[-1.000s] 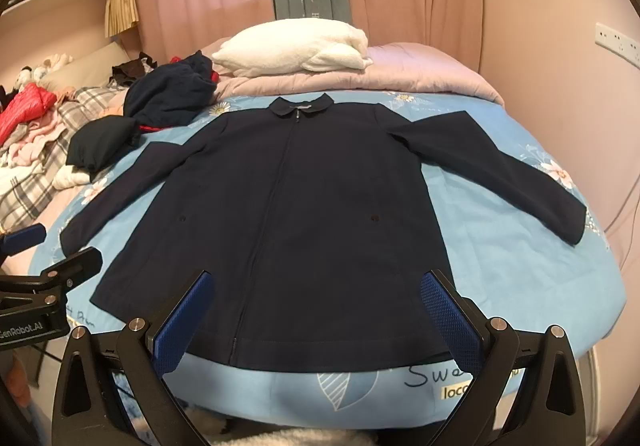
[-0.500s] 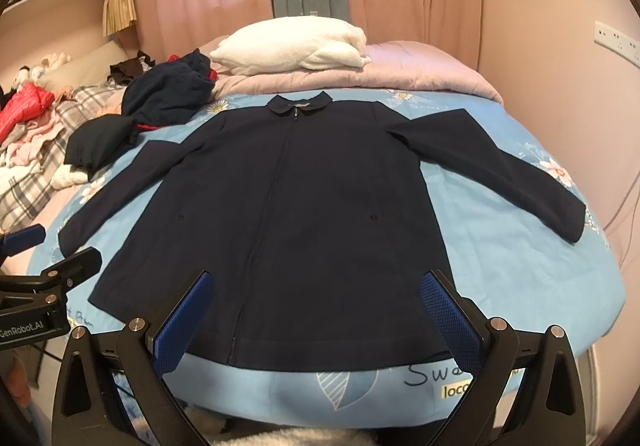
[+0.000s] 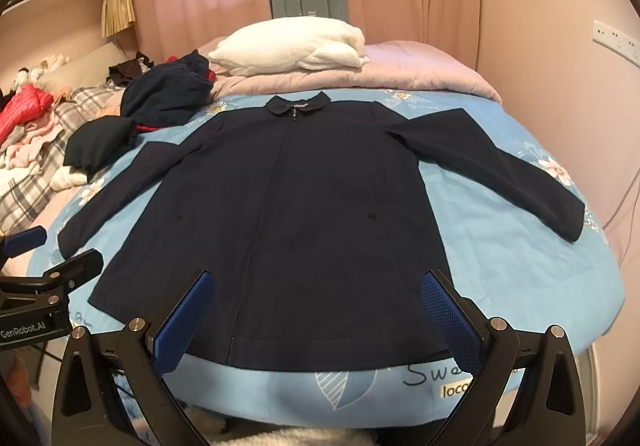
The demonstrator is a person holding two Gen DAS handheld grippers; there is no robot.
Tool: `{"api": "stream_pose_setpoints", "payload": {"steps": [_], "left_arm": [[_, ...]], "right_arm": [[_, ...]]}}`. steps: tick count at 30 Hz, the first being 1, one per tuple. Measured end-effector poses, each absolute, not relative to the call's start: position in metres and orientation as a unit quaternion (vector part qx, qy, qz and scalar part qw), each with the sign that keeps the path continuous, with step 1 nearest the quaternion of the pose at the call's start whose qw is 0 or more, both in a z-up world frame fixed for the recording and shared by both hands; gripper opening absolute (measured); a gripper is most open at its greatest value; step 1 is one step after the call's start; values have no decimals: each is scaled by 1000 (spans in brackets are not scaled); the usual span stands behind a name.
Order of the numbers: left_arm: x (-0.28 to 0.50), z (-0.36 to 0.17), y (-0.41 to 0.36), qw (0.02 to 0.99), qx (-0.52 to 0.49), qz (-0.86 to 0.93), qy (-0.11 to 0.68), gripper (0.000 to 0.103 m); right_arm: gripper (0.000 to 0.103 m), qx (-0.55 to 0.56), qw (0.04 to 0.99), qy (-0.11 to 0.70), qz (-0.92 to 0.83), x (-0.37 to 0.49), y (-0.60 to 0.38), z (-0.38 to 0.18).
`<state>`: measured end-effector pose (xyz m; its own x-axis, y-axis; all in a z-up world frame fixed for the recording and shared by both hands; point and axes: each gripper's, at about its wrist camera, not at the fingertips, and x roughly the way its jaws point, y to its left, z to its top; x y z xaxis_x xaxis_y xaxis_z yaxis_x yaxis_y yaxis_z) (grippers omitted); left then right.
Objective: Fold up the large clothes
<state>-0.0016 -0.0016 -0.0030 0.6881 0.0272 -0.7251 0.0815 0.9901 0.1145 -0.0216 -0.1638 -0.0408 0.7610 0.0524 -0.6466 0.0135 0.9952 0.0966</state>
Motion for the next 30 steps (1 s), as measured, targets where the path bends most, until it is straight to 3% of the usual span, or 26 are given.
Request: {"api": "stream_pose_setpoints", "payload": {"steps": [30], "left_arm": [[0, -6, -5, 913, 71, -17, 401, 103]], "right_arm": [[102, 52, 936, 348, 9, -21, -167, -43]]}}
